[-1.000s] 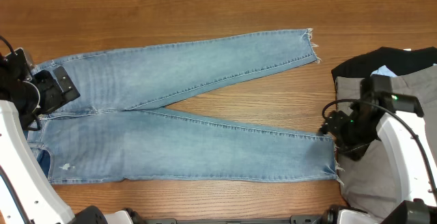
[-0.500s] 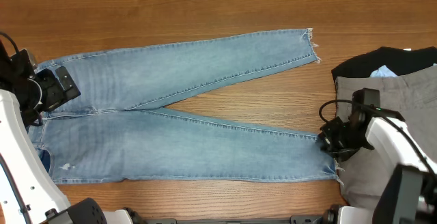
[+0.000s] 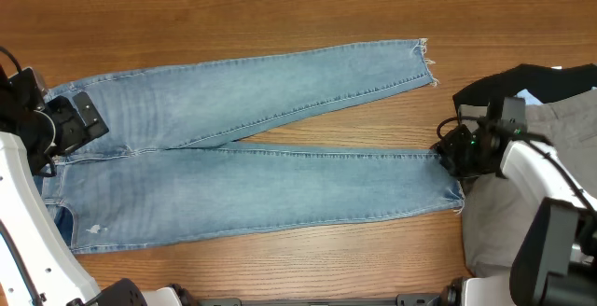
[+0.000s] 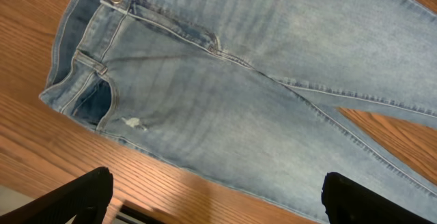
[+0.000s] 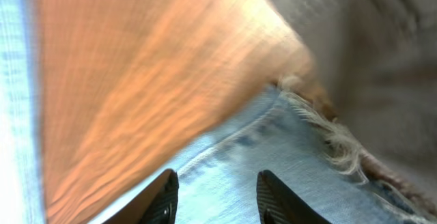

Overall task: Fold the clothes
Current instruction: 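Grasp the lower leg hem with the right gripper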

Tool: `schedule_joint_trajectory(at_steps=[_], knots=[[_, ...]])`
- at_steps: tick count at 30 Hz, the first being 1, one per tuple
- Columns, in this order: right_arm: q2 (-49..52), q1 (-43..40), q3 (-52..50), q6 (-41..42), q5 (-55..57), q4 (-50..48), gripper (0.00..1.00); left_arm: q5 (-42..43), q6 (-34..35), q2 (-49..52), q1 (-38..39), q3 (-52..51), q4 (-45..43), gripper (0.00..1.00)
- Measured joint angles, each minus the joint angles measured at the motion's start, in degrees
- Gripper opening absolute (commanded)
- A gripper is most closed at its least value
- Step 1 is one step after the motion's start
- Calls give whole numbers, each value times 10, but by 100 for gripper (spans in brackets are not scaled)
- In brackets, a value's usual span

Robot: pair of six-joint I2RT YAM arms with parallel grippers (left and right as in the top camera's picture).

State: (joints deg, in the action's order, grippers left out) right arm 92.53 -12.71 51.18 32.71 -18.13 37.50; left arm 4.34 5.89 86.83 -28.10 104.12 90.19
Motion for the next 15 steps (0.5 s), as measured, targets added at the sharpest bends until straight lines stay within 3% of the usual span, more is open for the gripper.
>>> schedule_joint_trajectory(at_steps=[2, 4, 10, 15], knots=[[-19, 0, 39, -28, 0, 75, 59, -9, 3, -7, 0, 0, 0, 100], [-55, 0, 70, -46, 2, 131, 62, -19, 11, -18, 0, 0, -1, 100], [-113, 0, 94, -63, 52, 252, 61, -56, 43, -65, -12, 0, -1, 100], [-110, -6, 54, -26, 115, 250, 56, -67, 54, -71, -33, 0, -2, 100]])
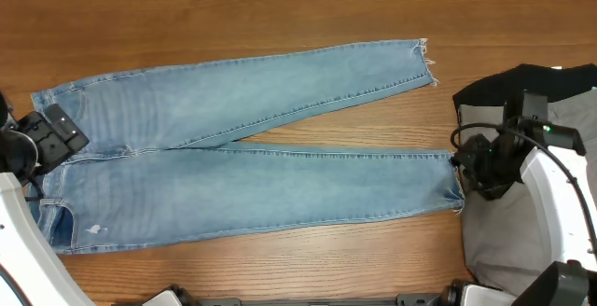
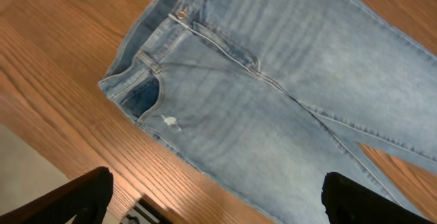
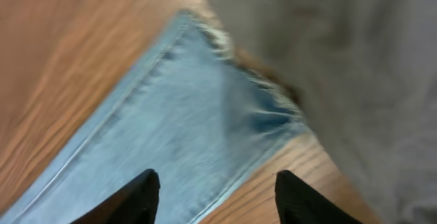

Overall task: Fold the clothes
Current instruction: 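Grasp the lower leg hem with the right gripper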

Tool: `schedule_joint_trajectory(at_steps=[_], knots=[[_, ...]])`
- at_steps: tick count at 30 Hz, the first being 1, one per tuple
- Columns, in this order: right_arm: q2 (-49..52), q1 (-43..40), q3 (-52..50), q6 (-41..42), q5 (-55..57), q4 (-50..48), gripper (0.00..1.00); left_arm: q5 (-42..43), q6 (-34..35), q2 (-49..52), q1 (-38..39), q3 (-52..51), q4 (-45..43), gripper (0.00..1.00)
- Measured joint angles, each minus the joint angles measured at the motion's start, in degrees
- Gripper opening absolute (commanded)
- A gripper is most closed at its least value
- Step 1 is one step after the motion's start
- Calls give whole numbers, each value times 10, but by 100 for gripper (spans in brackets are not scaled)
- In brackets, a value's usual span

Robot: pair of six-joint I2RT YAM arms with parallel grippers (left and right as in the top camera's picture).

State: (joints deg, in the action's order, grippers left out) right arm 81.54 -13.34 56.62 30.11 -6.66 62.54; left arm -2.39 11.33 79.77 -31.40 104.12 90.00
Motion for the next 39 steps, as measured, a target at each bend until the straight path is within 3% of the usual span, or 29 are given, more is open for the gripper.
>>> schedule_joint_trajectory(at_steps=[10, 17, 29, 36, 39], knots=[[56, -54, -120, 21, 0, -129, 53, 0, 6, 3, -3, 0, -5, 100], [70, -54, -138, 14, -10, -142, 36, 0, 6, 31, -3, 0, -4, 100], [72, -54, -117, -82, -82, -68, 43, 0, 6, 35, -3, 0, -2, 100], [72, -54, -114, -61, -73, -78, 41, 0, 6, 35, -3, 0, -2, 100], [72, -54, -142, -35, -54, -125, 29, 0, 6, 35, -3, 0, -2, 100]])
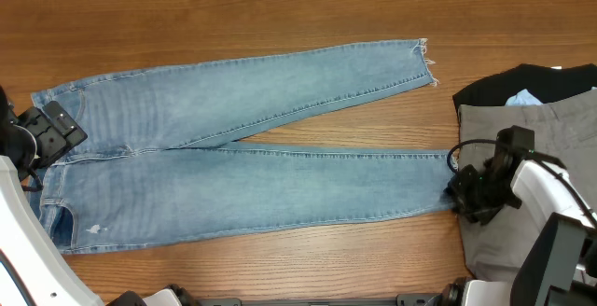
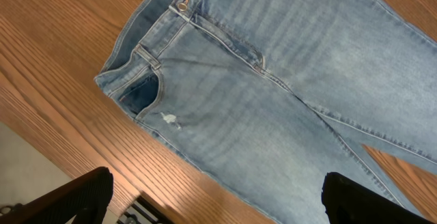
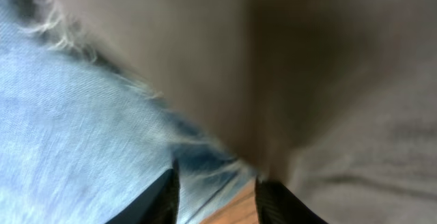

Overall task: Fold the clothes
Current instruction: 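Grasp the lower leg hem with the right gripper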

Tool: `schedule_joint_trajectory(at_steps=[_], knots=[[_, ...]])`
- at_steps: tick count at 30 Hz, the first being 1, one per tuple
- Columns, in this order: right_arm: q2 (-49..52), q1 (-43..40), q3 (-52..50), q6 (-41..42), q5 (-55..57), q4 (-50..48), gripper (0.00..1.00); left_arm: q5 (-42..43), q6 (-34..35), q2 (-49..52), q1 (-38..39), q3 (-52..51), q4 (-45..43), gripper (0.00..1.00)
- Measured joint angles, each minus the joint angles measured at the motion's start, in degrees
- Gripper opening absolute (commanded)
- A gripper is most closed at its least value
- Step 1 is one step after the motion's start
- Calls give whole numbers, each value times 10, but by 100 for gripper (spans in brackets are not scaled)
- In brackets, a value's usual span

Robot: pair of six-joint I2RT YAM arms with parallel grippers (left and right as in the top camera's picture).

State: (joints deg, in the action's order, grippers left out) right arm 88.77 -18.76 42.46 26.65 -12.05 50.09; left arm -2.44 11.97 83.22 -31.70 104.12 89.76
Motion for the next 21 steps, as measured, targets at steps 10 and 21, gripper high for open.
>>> schedule_joint_trajectory(at_steps=[10, 21], knots=[[-13, 0, 1, 22, 29, 39, 4, 0, 1, 0, 0, 0, -2, 100], [-66, 0, 241, -33, 35, 208, 4, 0, 4, 0, -2, -9, 6, 100]])
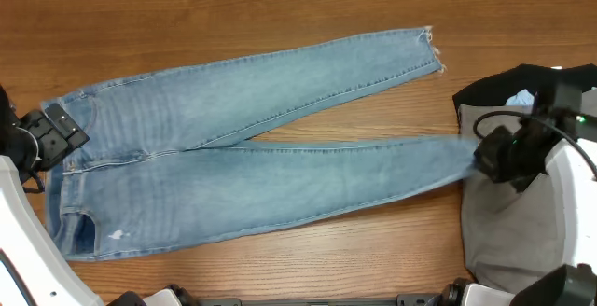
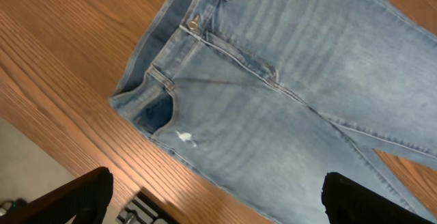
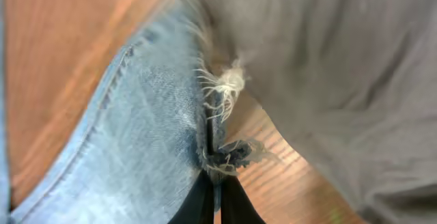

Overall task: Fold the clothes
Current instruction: 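Grasp the lower leg hem with the right gripper, then lift the lower leg with the right gripper and lay it onto the upper leg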

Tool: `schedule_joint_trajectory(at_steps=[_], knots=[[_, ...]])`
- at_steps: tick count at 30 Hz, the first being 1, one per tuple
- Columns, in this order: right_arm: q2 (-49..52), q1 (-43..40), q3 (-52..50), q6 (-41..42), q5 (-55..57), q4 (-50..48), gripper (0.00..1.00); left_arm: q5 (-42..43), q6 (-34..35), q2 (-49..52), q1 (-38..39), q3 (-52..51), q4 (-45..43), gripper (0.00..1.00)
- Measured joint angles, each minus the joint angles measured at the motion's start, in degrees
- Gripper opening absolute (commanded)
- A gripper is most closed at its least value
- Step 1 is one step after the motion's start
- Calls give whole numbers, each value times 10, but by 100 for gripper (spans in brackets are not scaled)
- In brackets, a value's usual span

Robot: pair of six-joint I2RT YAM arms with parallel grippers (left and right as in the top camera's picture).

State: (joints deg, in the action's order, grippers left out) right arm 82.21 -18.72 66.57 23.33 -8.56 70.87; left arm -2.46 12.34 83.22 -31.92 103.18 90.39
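Light blue jeans [image 1: 252, 147] lie flat across the wooden table [image 1: 280, 17], waist at the left and both legs running right. My right gripper [image 1: 492, 157] is shut on the frayed hem [image 3: 218, 156] of the near leg; in the right wrist view its fingers [image 3: 205, 200] pinch the folded denim edge just above the wood. By the waistband my left gripper [image 1: 58, 133] hangs wide open above the jeans [image 2: 273, 80], with nothing between its fingers [image 2: 75, 197].
At the right end of the table a grey garment [image 1: 522, 241] lies directly beside the held hem, seen close in the right wrist view [image 3: 341, 67]. A black garment [image 1: 504, 87] sits behind it. The far leg's hem [image 1: 431, 49] points back right.
My right gripper, open at the near leg's hem before, is now shut on it and sits farther right and back. The whole pair of jeans has shifted right. The left gripper stayed put.
First my left gripper was over the waistband and the right was open at the near leg's hem. The left then sat farther left, off the jeans. The right stayed open along the hem edge, and now holds it, the jeans pulled rightward.
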Motion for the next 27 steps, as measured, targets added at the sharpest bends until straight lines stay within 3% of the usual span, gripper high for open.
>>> schedule_joint_trajectory(at_steps=[7, 14, 16, 19, 25, 27], knots=[[0, 0, 7, -4, 0, 7, 4, 3, 23, 2, -90, -162, -82, 100], [0, 0, 7, -6, -1, 5, 4, 64, 28, 5, -301, -329, -214, 100], [0, 0, 7, -7, -1, 3, 4, 82, 29, 6, -347, -381, -247, 94], [0, 0, 7, -7, -1, -3, 4, 96, 34, 11, -373, -453, -314, 72], [0, 0, 7, -7, -2, -6, 4, 98, 43, 66, -380, -511, -411, 69], [0, 0, 7, -7, -2, -7, 4, 99, 43, 95, -380, -511, -440, 61]])
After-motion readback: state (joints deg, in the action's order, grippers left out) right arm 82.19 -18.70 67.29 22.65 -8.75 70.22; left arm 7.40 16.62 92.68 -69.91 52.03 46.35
